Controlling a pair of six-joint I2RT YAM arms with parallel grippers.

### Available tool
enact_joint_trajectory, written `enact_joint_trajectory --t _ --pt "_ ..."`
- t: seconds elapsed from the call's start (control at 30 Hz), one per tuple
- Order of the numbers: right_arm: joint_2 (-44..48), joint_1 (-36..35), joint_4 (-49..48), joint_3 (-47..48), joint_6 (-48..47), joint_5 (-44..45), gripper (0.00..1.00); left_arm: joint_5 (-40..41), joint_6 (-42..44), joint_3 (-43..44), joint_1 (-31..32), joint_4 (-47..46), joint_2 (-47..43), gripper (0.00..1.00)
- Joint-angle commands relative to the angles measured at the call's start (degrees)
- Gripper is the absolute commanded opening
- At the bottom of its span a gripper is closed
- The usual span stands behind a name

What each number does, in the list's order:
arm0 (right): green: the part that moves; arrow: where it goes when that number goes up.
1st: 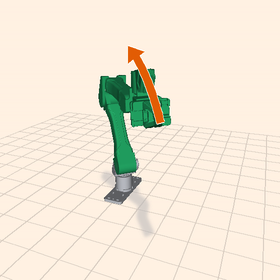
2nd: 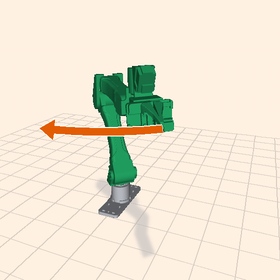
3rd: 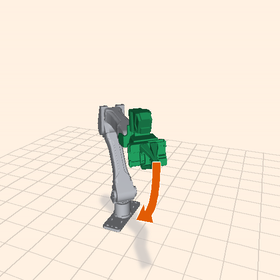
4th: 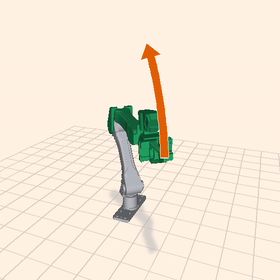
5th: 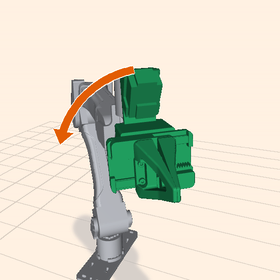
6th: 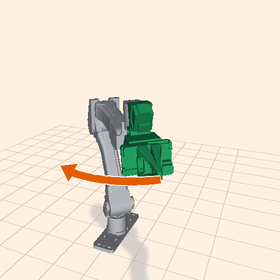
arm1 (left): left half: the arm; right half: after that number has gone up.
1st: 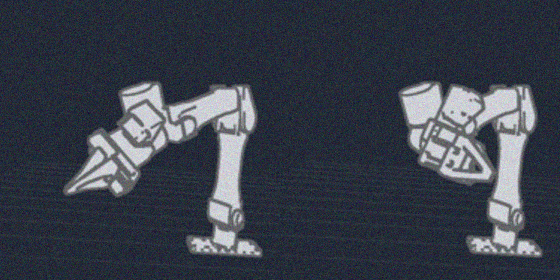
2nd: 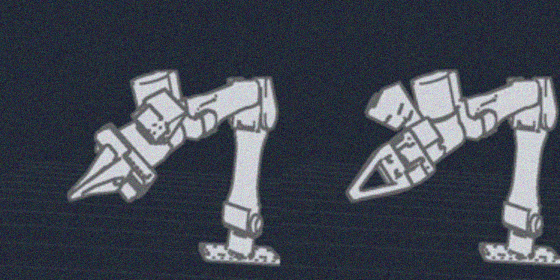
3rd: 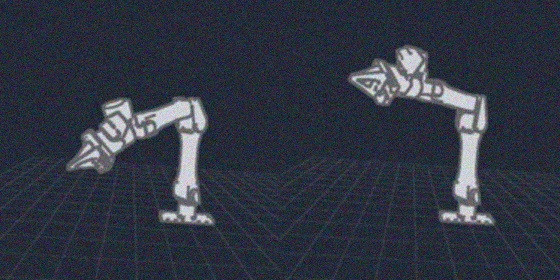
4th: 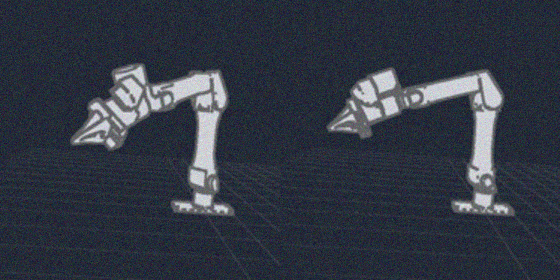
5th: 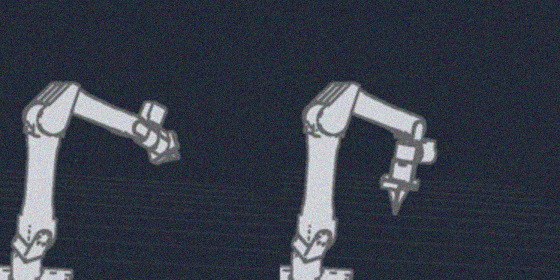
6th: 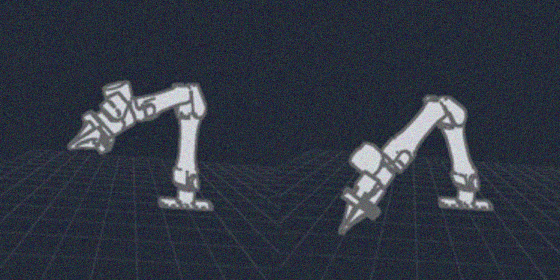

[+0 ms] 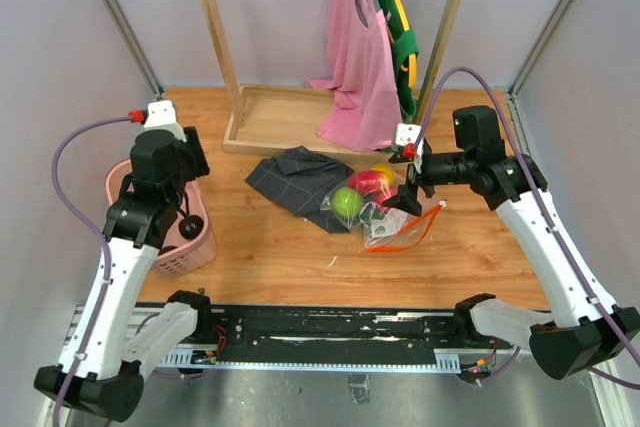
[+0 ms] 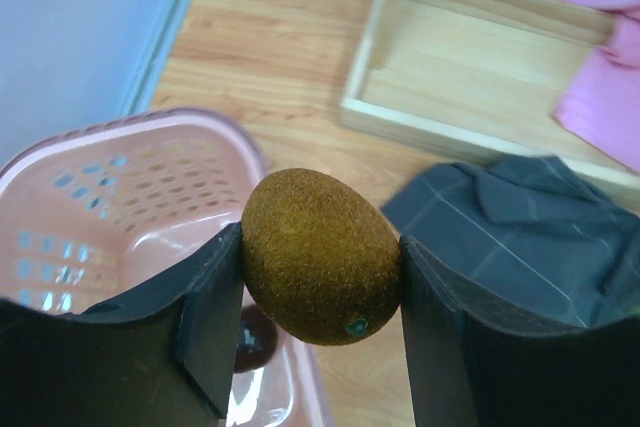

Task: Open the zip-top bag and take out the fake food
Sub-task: Place the fake fruit in the bin.

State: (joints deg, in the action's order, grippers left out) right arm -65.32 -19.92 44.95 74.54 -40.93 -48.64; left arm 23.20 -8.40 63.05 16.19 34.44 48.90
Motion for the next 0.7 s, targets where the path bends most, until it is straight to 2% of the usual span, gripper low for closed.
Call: enact_joint_trajectory --t 0.0,0.23,0.43,0.67 --pt "0.8 1.1 -0.7 -1.1 0.7 -1.5 0.98 -8.8 -2.3 -2.3 -10.3 -4.3 0.9 0.00" --pt "1.1 1.3 -1.0 -1.5 0.8 -1.8 0.98 -14.7 -5.5 -7.1 -20.9 -7.8 3.1 0.00" --pt "1.2 1.7 -1.3 -1.9 0.9 -2.3 0.98 -12.4 -6.0 -10.0 -25.1 -10.6 3.4 0.01" --pt "1.5 1.9 -1.9 -3.0 0.8 -3.3 0.98 -13.9 -9.6 -13.0 -31.3 -14.1 8.2 0.01"
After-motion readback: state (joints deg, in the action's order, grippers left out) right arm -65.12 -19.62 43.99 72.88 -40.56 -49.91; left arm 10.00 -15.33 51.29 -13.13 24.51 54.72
